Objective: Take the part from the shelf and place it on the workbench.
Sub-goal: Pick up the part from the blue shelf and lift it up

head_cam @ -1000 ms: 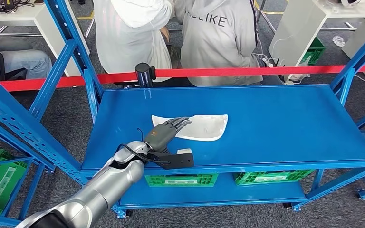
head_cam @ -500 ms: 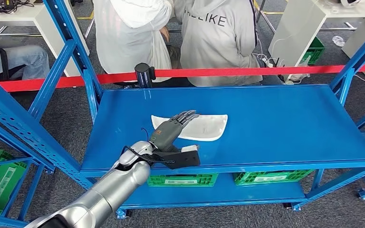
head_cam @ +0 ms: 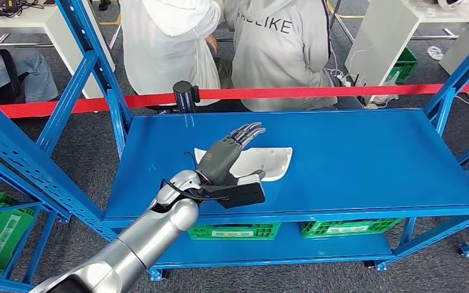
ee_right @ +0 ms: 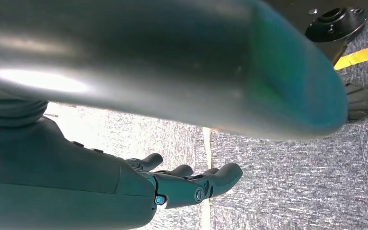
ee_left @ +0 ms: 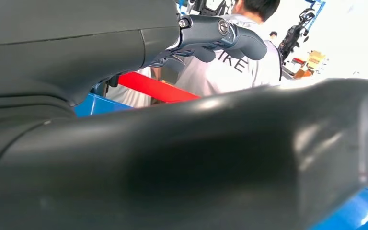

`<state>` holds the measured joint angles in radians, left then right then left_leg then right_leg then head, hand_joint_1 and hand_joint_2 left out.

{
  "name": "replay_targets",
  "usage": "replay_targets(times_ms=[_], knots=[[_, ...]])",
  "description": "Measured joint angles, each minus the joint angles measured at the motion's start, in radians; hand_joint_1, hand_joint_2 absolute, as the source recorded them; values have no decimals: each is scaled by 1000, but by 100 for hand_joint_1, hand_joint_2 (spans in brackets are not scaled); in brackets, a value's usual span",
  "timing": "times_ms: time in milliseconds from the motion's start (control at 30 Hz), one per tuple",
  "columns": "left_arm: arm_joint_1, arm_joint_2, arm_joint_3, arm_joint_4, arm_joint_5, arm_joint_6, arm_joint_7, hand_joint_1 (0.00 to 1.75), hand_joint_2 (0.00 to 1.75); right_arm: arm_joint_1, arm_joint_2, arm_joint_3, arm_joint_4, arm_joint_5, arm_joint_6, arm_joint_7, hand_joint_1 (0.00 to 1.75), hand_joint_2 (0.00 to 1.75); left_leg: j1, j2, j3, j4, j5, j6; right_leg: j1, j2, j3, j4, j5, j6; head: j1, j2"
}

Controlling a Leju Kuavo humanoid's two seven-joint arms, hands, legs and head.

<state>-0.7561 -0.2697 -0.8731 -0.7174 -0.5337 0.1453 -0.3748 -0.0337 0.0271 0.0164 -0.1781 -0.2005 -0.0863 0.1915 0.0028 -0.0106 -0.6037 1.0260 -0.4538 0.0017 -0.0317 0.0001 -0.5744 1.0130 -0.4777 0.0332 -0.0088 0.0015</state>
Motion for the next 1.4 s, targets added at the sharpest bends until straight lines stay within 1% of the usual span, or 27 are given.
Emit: replay_targets(times_ms=[367, 400, 433, 500, 533, 567, 633, 667, 700, 733, 767, 800, 833, 867, 900, 933, 967, 1033, 1067, 1100, 1167, 1200, 1233, 1267, 1333, 1367, 1400], knots=[[0, 0, 0, -12, -1, 0, 9, 0, 0, 0, 0, 0, 0, 3, 3, 0, 0, 0, 0, 0, 0, 0, 0, 0, 0, 0, 0, 0, 0, 0, 0, 0], [-1, 1, 0, -13, -1, 0, 10, 0, 0, 0, 0, 0, 0, 3, 3, 0, 0, 0, -2, 0, -1, 2, -1, 1, -1, 0, 1, -3, 1, 2, 0, 0], [-1, 1, 0, -14, -2, 0, 10, 0, 0, 0, 1, 0, 0, 3, 3, 0, 0, 0, -4, -1, -1, 0, -1, 6, -3, -1, 3, -8, 3, 5, 0, 0], [-4, 2, 0, -19, -2, 0, 11, 0, 0, -1, 3, 0, 0, 2, 4, 0, 0, 0, -2, 0, 12, -21, 7, 19, -6, -1, 8, -14, 5, 12, 0, 0], [-6, 2, 0, -21, -3, 0, 11, 0, 0, -1, 4, 0, 0, 2, 4, -1, 0, 0, 1, 2, 21, -36, 14, 26, -5, -1, 3, 1, -5, 13, 1, 0], [-9, 1, 0, -23, -3, 0, 12, 0, 0, -1, 4, 0, 0, 2, 3, -1, 0, 0, 3, 4, 28, -48, 20, 29, -4, -1, -14, 36, -25, 11, 2, 0], [-11, 1, 0, -24, -3, -2, 14, 0, 0, 0, 4, -1, 0, 2, 2, -1, 0, 0, 3, 5, 31, -52, 21, 32, -2, 1, -77, 160, -83, 8, 5, 0], [-9, 1, 0, -24, -4, -3, 15, 0, 0, 0, 4, -1, 0, 1, 2, -2, 0, 0, 3, 5, 31, -51, 19, 31, -2, 1, -111, 221, -104, 10, 6, 0], [-6, 1, 0, -24, -4, -5, 15, 0, 0, 1, 4, -1, 0, 0, 2, -2, 0, 0, 3, 5, 30, -47, 17, 29, -4, 1, -132, 256, -107, 11, 7, 0], [-4, 1, 0, -24, -5, -6, 16, 0, 0, 2, 4, -1, 0, 0, 2, -2, 0, 0, 5, 4, 30, -42, 13, 24, -6, 1, -136, 255, -93, 14, 7, 0], [-3, 1, 0, -24, -6, -6, 17, 0, 0, 2, 4, -1, 0, -1, 1, -2, 0, 0, 9, 3, 28, -32, 7, 17, -10, 0, -118, 213, -62, 18, 7, 0], [-3, 1, 0, -24, -7, -6, 18, 0, 0, 2, 3, -1, 0, -1, 1, -2, 0, 0, 14, 3, 26, -19, -2, 7, -14, -1, -89, 150, -32, 23, 7, 0], [-4, 1, 0, -24, -7, -6, 19, 0, 0, 2, 6, -1, 0, -1, 1, -2, 0, 0, 16, 2, 20, -3, -12, -4, -16, 1, -65, 98, -11, 28, 10, 0], [-4, 1, 0, -25, -8, -6, 19, 0, 0, 0, 8, -2, 0, -1, 1, -2, 0, 0, 16, 2, 14, 11, -23, -14, -17, 2, -50, 65, -3, 24, 13, 0], [-4, 0, 0, -26, -9, -6, 19, 0, 0, 0, 10, -2, 0, -1, 2, -2, 0, 0, 13, 1, 9, 20, -32, -21, -17, 4, -47, 57, -7, 17, 13, 0], [-5, 0, 0, -27, -9, -6, 20, 0, 0, -1, 12, -3, 0, -1, 2, -2, 0, 0, 11, 0, 7, 22, -37, -26, -15, 6, -50, 65, -13, 5, 13, 0], [-6, 0, 0, -28, -9, -6, 20, 0, 0, -1, 11, -3, 0, -1, 2, -2, 0, 0, 12, 0, 8, 22, -40, -28, -15, 6, -51, 67, -15, -8, 10, 0], [-7, 0, 0, -29, -9, -6, 20, 0, 0, 0, 11, -5, 0, -2, 2, -2, 0, 0, 15, 2, 7, 35, -51, -32, -14, 6, -49, 67, -17, -23, 5, 0], [-8, 1, 0, -29, -9, -6, 20, 0, 0, 1, 11, -5, 0, -2, 2, -3, 0, 0, 16, 4, -6, 64, -68, -35, -13, 6, -47, 67, -17, -29, 3, 0], [-8, 1, 0, -29, -9, -6, 20, 0, 0, 1, 11, -6, 0, -2, 2, -4, 0, 0, 16, 5, -31, 113, -94, -37, -12, 5, -46, 66, -18, -33, 1, 0], [-7, 4, 0, -28, -9, -5, 19, 0, 0, 1, 11, -6, 0, -2, 2, -7, 0, 0, 16, 6, -104, 244, -148, -38, -7, 5, -44, 66, -22, -39, 0, 0], [-5, 6, 0, -28, -9, -4, 19, 0, 0, 2, 11, -6, 0, -1, 2, -9, 0, 0, 15, 6, -133, 291, -157, -35, -4, 5, -42, 66, -24, -42, 0, 0], [-2, 7, 0, -27, -9, -2, 18, 0, 0, 2, 11, -6, 0, -1, 2, -11, 0, 0, 12, 6, -147, 303, -146, -30, 0, 5, -39, 66, -27, -45, 0, 0], [-1, 9, 0, -27, -9, -1, 18, 0, 0, 3, 11, -6, 0, -1, 3, -13, 0, 0, 8, 6, -140, 275, -116, -21, 4, 6, -34, 66, -30, -47, 0, 0], [-1, 9, 0, -28, -9, 0, 16, 0, 0, 4, 12, -6, 0, -1, 4, -15, 0, 0, -5, 5, -86, 144, -39, 6, 10, 6, -22, 64, -38, -49, 1, 0], [-2, 9, 0, -28, -9, 1, 15, 0, 0, 3, 13, -7, 0, -1, 4, -15, 0, 0, -12, 6, -59, 86, -13, 18, 12, 7, -17, 63, -42, -48, 2, 0], [-2, 10, 0, -28, -9, 1, 14, 0, 0, 2, 14, -7, 0, -1, 5, -15, 0, 0, -18, 7, -42, 48, 0, 24, 12, 7, -14, 61, -44, -45, 3, 0]])
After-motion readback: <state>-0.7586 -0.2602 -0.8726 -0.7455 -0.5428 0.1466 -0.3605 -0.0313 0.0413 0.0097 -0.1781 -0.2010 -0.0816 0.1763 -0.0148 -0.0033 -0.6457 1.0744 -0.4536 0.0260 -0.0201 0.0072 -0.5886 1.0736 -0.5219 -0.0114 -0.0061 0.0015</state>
